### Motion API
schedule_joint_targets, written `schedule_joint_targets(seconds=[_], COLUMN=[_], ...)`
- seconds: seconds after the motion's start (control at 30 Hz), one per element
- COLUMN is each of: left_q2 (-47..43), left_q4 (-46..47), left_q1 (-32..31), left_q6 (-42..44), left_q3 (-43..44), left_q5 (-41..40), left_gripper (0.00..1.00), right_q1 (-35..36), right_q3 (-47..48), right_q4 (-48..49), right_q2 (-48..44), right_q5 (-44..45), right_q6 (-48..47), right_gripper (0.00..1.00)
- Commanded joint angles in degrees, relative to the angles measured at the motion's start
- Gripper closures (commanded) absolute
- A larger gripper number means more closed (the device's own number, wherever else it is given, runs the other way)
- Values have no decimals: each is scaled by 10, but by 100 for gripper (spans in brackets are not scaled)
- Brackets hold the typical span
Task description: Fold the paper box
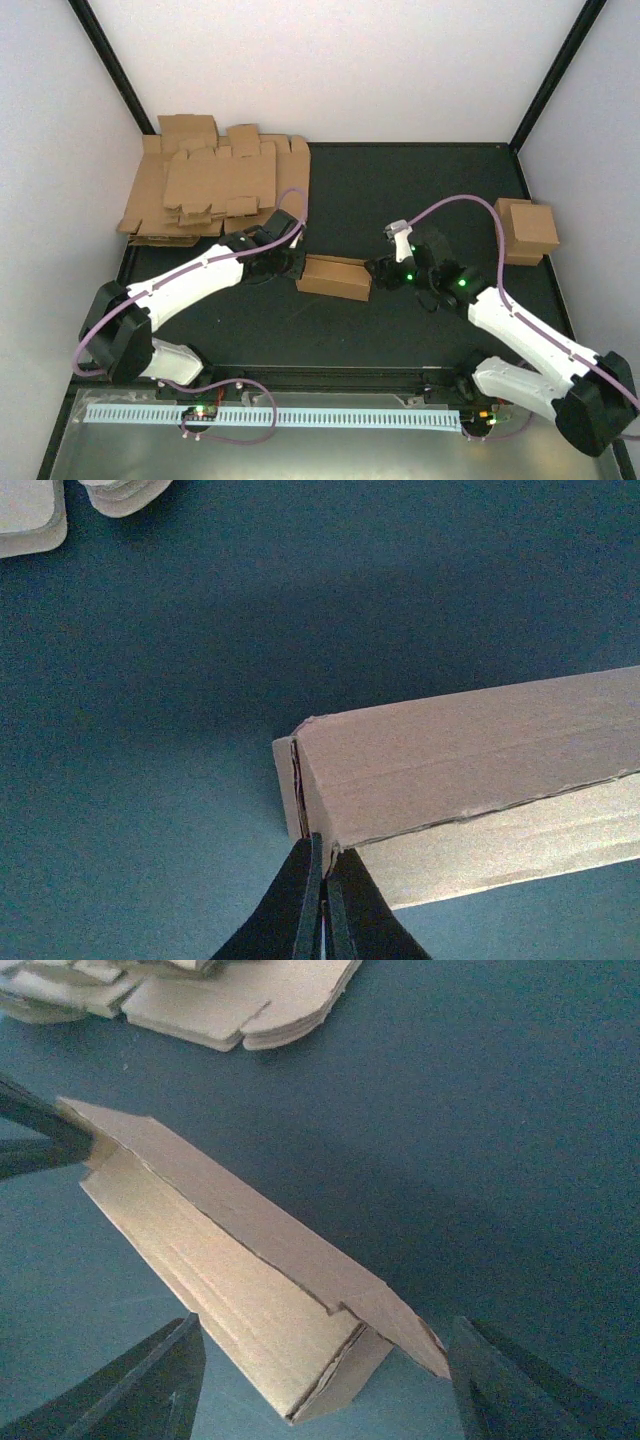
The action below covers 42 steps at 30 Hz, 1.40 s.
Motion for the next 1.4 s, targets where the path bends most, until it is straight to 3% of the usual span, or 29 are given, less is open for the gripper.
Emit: schedule_joint_targets(seconds=[0.0, 0.33, 0.67, 0.77, 0.93, 1.07, 1.13, 1.23, 1.37], left_q2=[-6, -12, -14, -15, -18, -18, -19, -20, -20], left_q4=[-19, -3, -29, -34, -32, -31, -30, -30, -30], left_q1=[2, 1, -10, -12, -14, -15, -15, -16, -16], left_q6=[4, -4, -3, -1, -3, -4, -5, -5, -5], left_q3=[-14, -37, -31, -30, -30, -31, -31, -31, -31], left_q5=[25, 40, 20, 17, 18, 18, 17, 16, 16], left_gripper=[98, 99, 98, 99, 98, 98, 98, 98, 98], right_q1=[-1, 4, 46, 52, 55, 59, 60, 60, 60], right_q3=[15, -3, -7, -7, 1, 6, 6, 4, 7], right_q4=[-19, 2, 15, 17, 12, -2, -4, -4, -2], right_q2=[43, 40, 58, 60, 59, 58, 59, 70, 104], right_q5=[-13, 80, 125, 127, 113, 114, 116, 126, 153], right_q6=[-25, -27, -40, -42, -42, -41, -40, -37, -30], right_gripper=[33, 35, 46, 53, 75, 82, 82, 68, 70])
